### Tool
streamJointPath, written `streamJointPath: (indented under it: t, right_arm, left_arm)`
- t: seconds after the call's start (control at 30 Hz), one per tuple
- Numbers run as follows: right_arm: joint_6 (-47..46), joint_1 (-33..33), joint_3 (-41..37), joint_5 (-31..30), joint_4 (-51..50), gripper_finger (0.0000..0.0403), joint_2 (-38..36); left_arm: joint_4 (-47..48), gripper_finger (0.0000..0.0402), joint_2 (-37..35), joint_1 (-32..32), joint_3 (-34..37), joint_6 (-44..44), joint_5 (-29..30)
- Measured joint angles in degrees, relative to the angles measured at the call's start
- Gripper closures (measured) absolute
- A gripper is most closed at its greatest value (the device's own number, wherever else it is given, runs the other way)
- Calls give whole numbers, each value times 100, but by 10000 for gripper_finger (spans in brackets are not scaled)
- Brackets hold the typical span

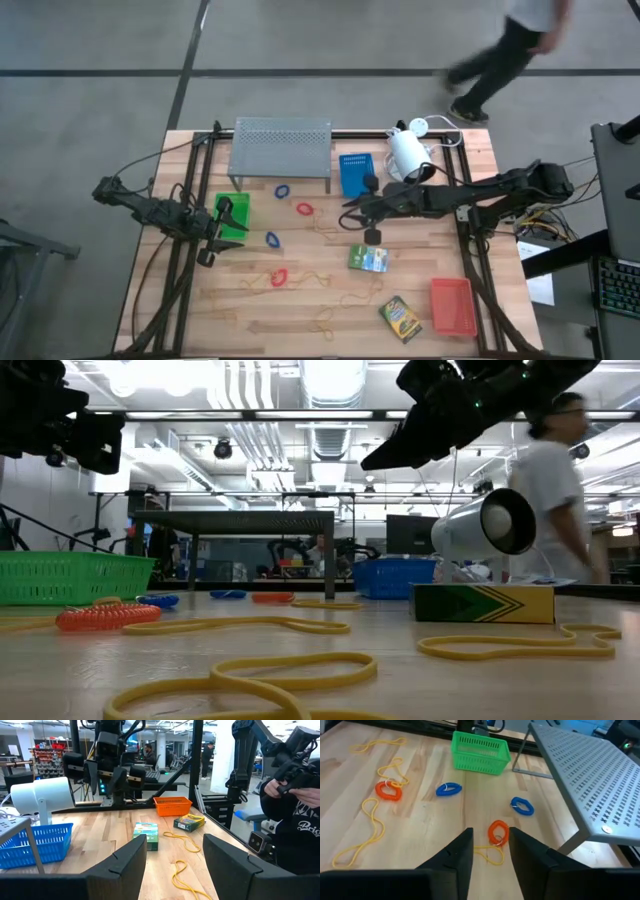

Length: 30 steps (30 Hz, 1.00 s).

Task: Pick & Place Office Desk Supplies
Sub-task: Put the yellow rubber band into the blue bin

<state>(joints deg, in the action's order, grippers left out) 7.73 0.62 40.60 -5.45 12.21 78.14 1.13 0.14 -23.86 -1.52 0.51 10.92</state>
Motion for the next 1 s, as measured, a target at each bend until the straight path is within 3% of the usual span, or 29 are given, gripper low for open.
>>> streamJointPath:
  t: [0.3,1.0]
  right_arm:
    - [0,28,-11,258,-2,238,228]
    - [-22,142,-30,295,2,225,348]
  left_arm:
    - [2,201,0,0,1,0,-2]
    - [1,201,0,0,1,-1,0]
